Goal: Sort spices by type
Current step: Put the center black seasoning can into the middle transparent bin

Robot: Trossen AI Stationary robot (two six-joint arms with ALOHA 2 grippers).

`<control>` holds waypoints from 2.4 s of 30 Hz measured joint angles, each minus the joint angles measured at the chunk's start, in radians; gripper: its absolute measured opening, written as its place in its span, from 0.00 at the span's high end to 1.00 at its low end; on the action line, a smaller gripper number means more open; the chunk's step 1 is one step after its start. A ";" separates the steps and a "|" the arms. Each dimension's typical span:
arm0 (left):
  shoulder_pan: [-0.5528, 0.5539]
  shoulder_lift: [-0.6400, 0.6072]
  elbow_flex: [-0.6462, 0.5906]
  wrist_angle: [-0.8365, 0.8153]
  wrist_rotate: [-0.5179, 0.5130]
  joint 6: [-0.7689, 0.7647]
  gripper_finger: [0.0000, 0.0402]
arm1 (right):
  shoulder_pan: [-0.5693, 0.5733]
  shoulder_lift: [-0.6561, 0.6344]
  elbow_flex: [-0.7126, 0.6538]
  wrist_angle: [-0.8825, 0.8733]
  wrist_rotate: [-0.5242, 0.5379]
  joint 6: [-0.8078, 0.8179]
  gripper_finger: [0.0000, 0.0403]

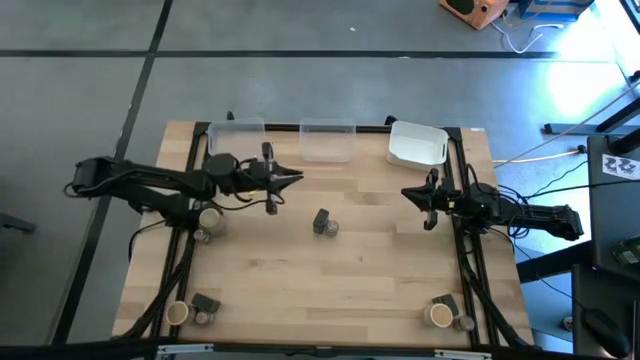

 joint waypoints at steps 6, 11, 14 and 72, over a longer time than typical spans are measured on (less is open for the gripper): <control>-0.017 0.091 0.146 -0.189 -0.006 -0.042 0.62 | 0.000 0.000 0.000 -0.038 0.000 -0.003 0.94; -0.064 0.191 0.343 -0.505 -0.037 -0.107 0.39 | 0.000 0.000 0.000 -0.063 -0.004 -0.023 0.94; -0.107 0.250 0.437 -0.643 -0.071 -0.144 0.30 | 0.000 0.000 0.000 -0.065 -0.011 -0.023 0.94; -0.214 0.619 0.493 -0.852 -0.348 -0.888 0.30 | 0.000 0.001 0.000 -0.075 -0.030 -0.021 0.94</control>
